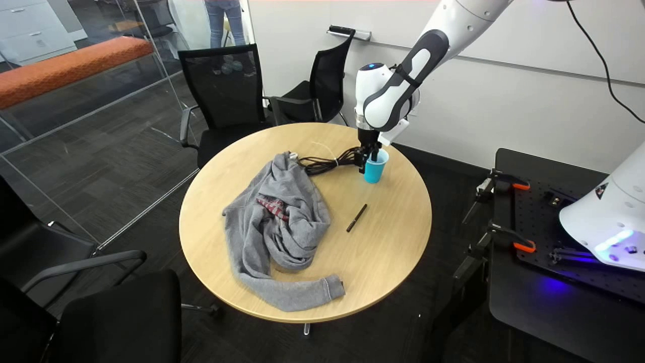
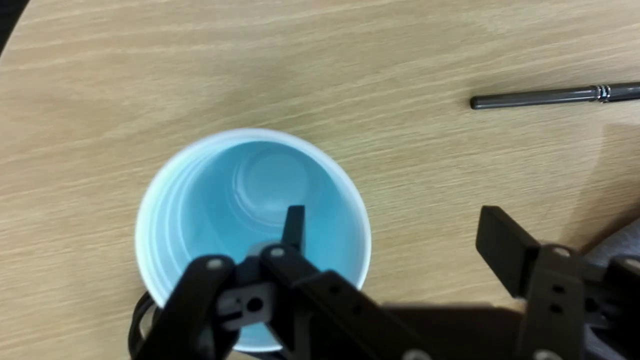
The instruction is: Move the cup
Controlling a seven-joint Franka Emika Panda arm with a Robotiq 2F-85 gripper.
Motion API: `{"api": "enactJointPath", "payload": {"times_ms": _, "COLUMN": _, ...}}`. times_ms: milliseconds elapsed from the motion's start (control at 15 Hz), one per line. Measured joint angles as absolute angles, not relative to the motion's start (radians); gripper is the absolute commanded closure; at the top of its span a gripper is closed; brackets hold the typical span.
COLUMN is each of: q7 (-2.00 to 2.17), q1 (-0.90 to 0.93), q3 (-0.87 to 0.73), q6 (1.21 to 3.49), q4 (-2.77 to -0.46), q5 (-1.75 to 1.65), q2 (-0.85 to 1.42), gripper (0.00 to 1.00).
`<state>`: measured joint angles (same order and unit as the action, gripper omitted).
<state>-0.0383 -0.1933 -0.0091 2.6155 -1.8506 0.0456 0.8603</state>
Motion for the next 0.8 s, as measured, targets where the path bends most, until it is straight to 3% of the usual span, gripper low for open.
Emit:
{"api": "enactJointPath", "payload": {"times_ms": 467, "q7": -0.038, "q1": -0.194, "q3": -0.008, "q6": 2.612, "q4": -1.809, "q5": 0.046, "q2": 0.893, "gripper": 0.98}}
{"api": "enactJointPath", "payload": {"times_ms": 800, "q7": -0.038, "q1": -0.199, "q3": -0.008, "q6": 2.609, "q4": -1.792, "q5": 0.046, "q2": 0.899, "gripper": 0.99}}
